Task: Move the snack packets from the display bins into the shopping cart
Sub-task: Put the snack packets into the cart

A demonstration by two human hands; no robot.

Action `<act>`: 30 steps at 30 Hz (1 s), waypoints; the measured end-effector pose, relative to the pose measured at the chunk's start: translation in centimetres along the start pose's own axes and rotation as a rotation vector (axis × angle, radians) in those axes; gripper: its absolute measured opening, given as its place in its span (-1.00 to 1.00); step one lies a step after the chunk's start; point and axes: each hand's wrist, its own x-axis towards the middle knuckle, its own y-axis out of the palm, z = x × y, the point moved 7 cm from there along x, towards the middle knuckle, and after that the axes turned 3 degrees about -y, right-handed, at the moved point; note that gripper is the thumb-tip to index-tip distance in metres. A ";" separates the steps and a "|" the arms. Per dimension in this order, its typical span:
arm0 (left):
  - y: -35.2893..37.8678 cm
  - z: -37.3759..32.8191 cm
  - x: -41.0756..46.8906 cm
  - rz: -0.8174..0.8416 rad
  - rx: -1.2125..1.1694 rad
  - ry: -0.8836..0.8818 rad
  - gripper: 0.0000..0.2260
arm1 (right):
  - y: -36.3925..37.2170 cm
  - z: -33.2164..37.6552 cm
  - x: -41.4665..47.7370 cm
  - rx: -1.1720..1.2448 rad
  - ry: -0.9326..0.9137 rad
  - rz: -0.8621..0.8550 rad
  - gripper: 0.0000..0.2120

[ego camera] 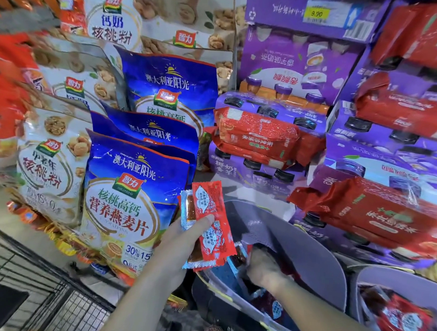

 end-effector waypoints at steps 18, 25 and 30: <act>-0.1 -0.4 0.3 0.012 0.030 0.027 -0.42 | -10.0 2.0 -9.7 0.803 -0.485 0.077 -0.61; 1.3 0.1 0.2 0.071 0.029 0.008 -0.55 | -15.3 3.5 -12.8 1.163 -0.630 -0.092 -0.58; 2.9 0.9 -0.1 0.187 0.067 -0.020 -0.38 | -15.1 5.9 -12.2 1.111 -0.683 -0.155 -0.60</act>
